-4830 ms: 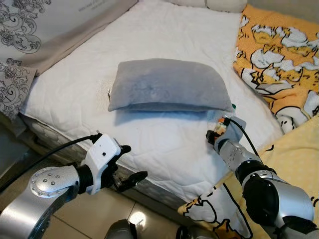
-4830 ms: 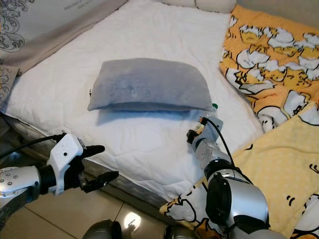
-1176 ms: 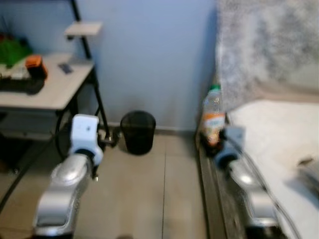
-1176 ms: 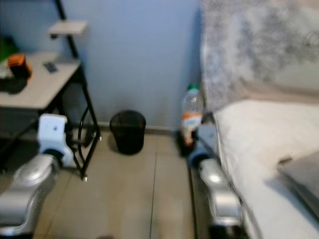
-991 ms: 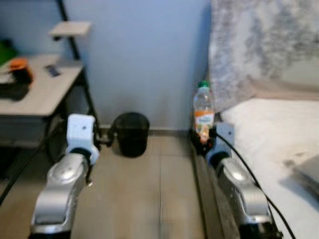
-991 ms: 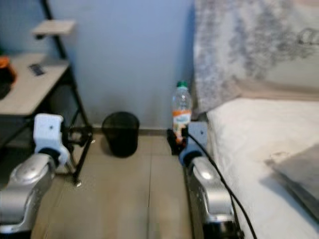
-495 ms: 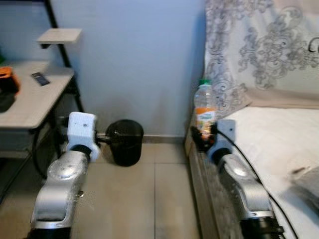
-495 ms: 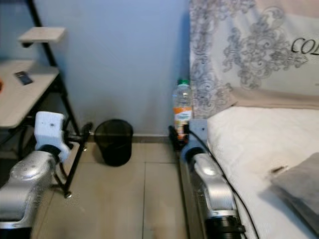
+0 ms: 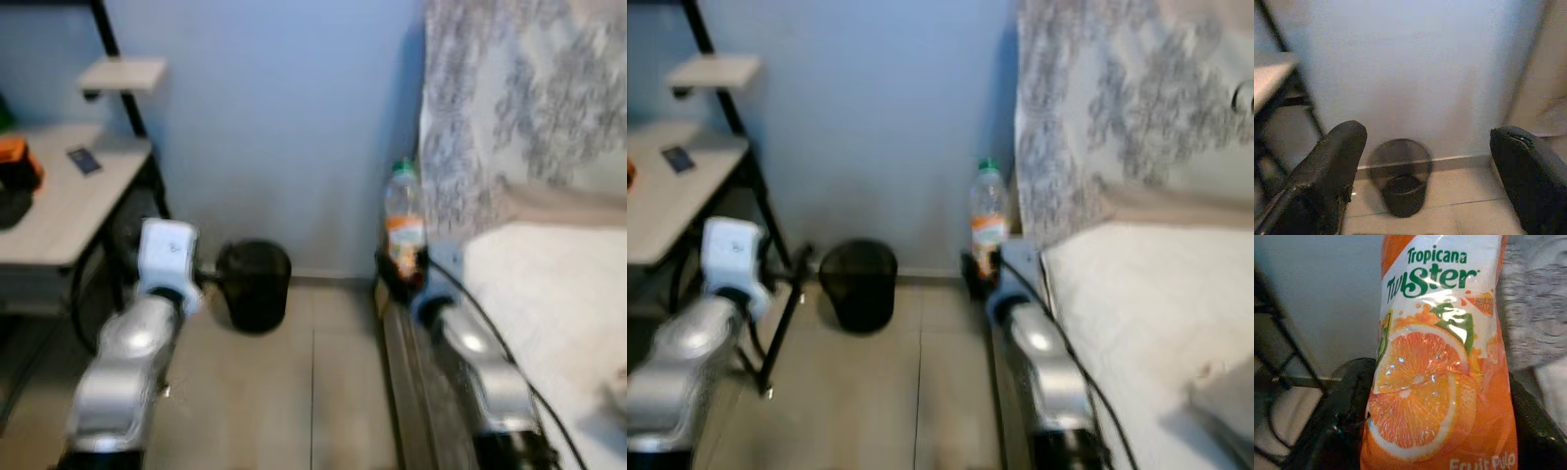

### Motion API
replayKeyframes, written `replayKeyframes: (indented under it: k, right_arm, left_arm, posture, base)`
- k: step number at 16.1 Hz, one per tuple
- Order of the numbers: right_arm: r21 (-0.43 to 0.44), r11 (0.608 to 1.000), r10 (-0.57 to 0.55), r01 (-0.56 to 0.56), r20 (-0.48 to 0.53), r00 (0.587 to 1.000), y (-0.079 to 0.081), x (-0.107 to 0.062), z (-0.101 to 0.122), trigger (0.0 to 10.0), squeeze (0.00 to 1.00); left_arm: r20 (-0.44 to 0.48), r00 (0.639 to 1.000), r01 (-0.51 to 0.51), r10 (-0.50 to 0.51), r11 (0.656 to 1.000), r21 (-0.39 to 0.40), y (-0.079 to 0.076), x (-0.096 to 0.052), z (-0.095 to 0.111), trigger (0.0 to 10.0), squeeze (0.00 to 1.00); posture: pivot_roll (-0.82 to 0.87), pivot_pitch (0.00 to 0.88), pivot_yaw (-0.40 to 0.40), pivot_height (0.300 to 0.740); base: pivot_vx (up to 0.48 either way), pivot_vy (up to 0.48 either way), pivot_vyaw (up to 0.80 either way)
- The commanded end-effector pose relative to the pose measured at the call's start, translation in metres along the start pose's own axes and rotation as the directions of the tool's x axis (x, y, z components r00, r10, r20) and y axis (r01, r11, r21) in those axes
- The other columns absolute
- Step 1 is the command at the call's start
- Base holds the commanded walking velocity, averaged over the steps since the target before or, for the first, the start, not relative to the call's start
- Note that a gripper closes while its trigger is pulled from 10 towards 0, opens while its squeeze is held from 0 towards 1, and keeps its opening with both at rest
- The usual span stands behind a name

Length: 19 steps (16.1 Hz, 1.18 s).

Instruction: Clean up the room

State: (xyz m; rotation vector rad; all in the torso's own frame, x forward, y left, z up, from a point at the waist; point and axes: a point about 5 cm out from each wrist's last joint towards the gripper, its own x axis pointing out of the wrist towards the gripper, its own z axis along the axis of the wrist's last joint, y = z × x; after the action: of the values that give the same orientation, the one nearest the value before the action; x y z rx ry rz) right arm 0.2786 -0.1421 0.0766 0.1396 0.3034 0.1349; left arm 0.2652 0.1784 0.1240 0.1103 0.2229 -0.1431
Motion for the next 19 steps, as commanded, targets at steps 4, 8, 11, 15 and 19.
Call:
replayKeyframes:
  k: [4, 8, 11, 15, 19]
  right_arm:
    - [0.001, 1.000, 0.002, -0.002, 0.020, 1.000, 0.0036, 0.0023, 0.0048, 10.0, 0.00]
    - [0.010, 1.000, -0.002, 0.002, 0.017, 1.000, 0.0032, 0.0028, 0.0042, 10.0, 0.00]
    - [0.018, 1.000, 0.000, 0.000, 0.011, 1.000, 0.0033, 0.0029, 0.0023, 10.0, 0.00]
    - [0.021, 1.000, 0.008, -0.008, 0.010, 1.000, 0.0036, 0.0029, 0.0025, 10.0, 0.00]
    - [0.016, 1.000, 0.013, -0.013, 0.009, 1.000, 0.0039, 0.0034, 0.0027, 10.0, 0.00]
  left_arm:
    - [0.014, 1.000, -0.014, 0.014, 1.000, 0.018, 0.0069, -0.0008, 0.0038, 10.0, 0.00]
    - [0.015, 1.000, -0.012, 0.012, 1.000, 0.023, 0.0075, -0.0005, 0.0043, 10.0, 0.00]
    - [0.016, 1.000, -0.011, 0.010, 0.999, 0.031, 0.0087, -0.0006, 0.0050, 10.0, 0.00]
    - [0.015, 1.000, -0.008, 0.008, 0.999, 0.033, 0.0087, -0.0007, 0.0051, 10.0, 0.00]
    - [0.015, 1.000, -0.005, 0.004, 0.999, 0.034, 0.0089, 0.0000, 0.0056, 10.0, 0.00]
  posture:
    - [0.00, 0.000, -0.025, 0.740]
    - [0.01, 0.000, -0.024, 0.740]
    - [0.01, 0.000, -0.028, 0.740]
    - [0.02, 0.000, -0.027, 0.740]
    - [0.02, 0.000, -0.026, 0.740]
  base:
    - [0.320, 0.000, 0.00]
    - [0.318, 0.000, 0.00]
    - [0.319, 0.000, 0.00]
    - [0.319, 0.000, 0.00]
    - [0.315, 0.000, 0.00]
